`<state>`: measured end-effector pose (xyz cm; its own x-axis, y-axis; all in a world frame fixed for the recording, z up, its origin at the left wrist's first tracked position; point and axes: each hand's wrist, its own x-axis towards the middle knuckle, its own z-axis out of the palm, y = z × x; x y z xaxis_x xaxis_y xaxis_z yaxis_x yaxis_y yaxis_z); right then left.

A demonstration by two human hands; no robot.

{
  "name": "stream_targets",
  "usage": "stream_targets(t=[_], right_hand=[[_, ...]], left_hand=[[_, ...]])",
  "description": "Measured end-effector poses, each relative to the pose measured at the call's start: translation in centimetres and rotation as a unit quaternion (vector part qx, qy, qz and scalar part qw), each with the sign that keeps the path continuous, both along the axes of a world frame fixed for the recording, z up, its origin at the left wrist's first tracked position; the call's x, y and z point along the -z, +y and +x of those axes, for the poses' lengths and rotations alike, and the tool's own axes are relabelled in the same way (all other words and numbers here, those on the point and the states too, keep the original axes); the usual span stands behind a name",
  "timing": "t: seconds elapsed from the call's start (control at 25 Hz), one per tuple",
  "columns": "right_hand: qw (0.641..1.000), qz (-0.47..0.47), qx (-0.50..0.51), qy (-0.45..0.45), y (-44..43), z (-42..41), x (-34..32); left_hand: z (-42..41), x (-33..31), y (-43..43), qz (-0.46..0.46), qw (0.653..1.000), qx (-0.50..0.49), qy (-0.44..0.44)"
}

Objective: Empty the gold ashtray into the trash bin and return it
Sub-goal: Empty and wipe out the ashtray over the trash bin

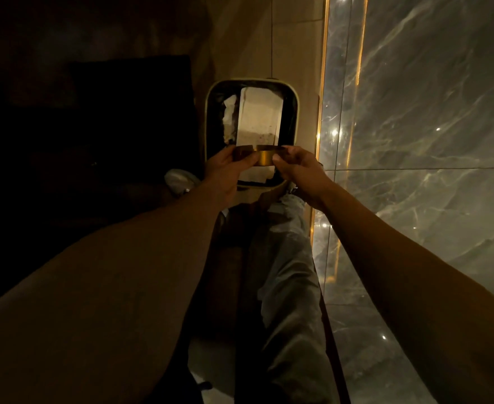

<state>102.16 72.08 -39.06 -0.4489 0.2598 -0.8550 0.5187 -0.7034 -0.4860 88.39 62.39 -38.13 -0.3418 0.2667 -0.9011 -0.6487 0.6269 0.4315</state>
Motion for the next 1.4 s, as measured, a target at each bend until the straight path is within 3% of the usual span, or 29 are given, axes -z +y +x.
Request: stream_targets(t=[0.64, 0.88, 1.2, 1.4], right_hand=[[0.985, 0.037, 0.122, -0.114, -2.4, -2.6, 4.7], [0.978, 0.074, 0.086, -0.176, -2.2, -3.4, 5.3], [0.976, 0.114, 0.034, -0.18, -1.6, -4.4, 5.7], [0.972, 0.131, 0.048, -0.19, -1.7, -5.0, 5.4]], left_hand=[[-1.1, 7.0, 0.4, -0.067, 0.997, -0.018, -0.031], [-1.1, 7.5, 1.4, -0.095, 0.995, 0.0, 0.003], [-1.0, 6.9, 2.0, -0.13, 0.983, 0.083, 0.098], [-1.0, 6.6, 2.4, -0.12, 0.984, 0.07, 0.107]])
